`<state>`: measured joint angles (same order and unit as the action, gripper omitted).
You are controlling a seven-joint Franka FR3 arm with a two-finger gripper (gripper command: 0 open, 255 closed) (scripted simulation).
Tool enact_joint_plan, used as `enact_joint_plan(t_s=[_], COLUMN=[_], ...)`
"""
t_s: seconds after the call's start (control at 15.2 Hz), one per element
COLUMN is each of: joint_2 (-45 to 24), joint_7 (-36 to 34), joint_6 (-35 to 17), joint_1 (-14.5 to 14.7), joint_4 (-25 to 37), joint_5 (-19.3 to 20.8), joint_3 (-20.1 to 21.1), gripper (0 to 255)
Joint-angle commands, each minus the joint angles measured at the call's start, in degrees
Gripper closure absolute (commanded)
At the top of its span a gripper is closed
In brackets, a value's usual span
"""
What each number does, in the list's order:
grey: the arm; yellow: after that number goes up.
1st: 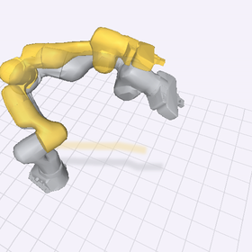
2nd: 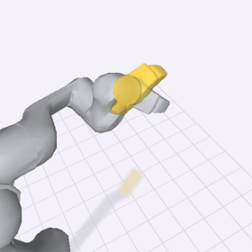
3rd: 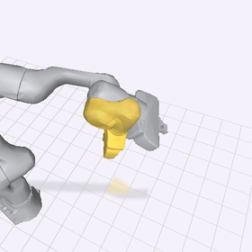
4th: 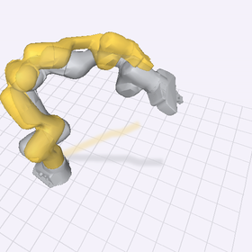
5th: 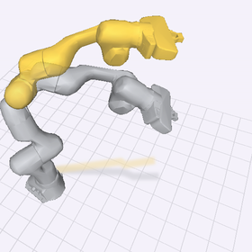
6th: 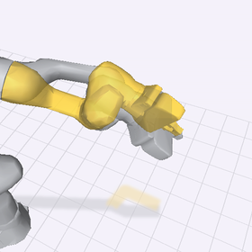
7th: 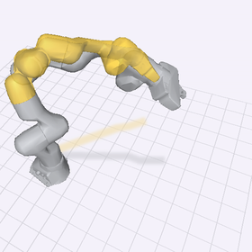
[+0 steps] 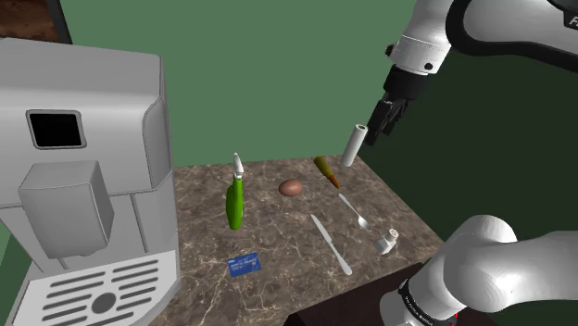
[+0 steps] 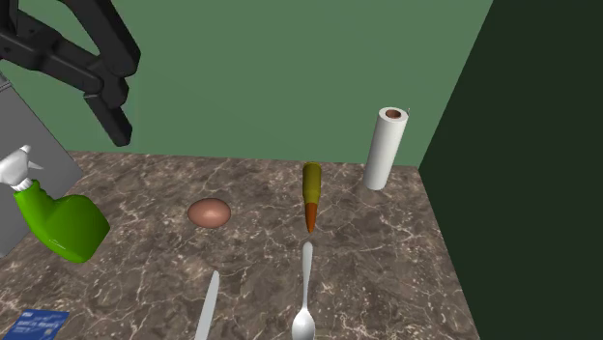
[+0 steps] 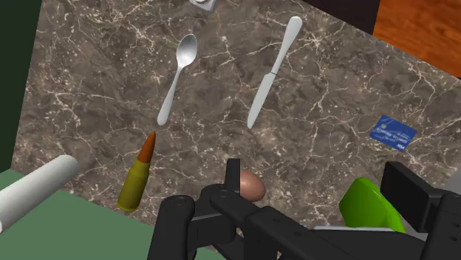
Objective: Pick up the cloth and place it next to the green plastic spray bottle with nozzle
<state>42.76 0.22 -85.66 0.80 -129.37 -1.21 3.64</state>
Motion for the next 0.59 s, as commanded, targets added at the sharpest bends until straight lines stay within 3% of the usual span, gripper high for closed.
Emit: enact_joint_plan(t_s=[0.0, 0.53], joint_2=[0.0, -5.7], joint_7=[0.0, 5.1], joint_6=[0.0, -11.1], joint_1=[0.0, -4.1], joint_4=[0.0, -2.7], joint_5=[0.0, 4.5], joint_3=[0.0, -7.0], gripper=[0, 0])
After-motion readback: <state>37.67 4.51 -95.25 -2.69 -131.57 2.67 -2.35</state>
